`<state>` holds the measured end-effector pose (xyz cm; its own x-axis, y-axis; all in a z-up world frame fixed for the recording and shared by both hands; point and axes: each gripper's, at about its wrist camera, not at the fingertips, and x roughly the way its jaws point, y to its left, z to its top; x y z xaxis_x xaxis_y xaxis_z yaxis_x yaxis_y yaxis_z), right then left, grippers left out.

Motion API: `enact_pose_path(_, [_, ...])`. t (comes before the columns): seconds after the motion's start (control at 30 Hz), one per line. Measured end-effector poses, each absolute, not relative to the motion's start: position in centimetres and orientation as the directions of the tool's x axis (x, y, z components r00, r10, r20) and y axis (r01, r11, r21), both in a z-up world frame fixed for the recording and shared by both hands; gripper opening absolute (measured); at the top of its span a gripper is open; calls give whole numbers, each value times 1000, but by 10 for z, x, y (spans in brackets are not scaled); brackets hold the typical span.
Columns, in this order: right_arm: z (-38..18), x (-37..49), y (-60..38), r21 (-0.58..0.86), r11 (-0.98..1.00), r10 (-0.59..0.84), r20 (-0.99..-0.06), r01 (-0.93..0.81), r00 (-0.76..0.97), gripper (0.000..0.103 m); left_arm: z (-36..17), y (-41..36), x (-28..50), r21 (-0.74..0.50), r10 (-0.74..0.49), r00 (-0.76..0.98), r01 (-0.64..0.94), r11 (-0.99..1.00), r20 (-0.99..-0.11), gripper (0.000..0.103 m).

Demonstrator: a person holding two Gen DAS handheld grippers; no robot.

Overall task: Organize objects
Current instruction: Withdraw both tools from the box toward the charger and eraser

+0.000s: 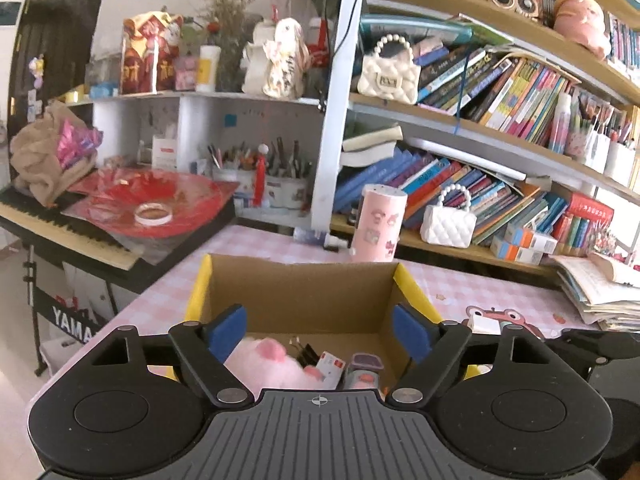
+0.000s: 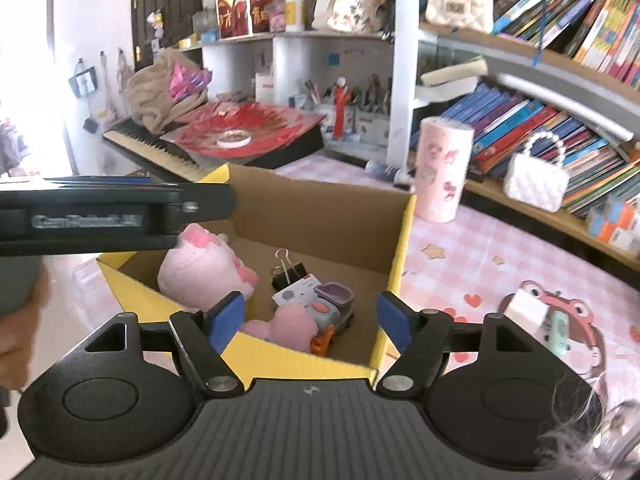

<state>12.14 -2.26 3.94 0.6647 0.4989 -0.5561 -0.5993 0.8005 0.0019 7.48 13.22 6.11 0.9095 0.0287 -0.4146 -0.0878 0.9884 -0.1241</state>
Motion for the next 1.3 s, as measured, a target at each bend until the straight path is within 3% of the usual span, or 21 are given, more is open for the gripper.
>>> enact_pose_path(0.2, [37,89,-28,-26,853,429,-536,-522,727,78,58,132,43,-109,41,906,-95,990,-422,90])
enact_pose_path(0.77, [14,21,-44,-83,911,293,-556,-403,778,84,28,126,-21,-105,54,853,-126,987,-518,93])
enact_pose_path(1.3, [-3,-23,-76,-59,952,206,-606,-301,768,89,8,91,-45,-87,-23,804,-36,996,-595,98])
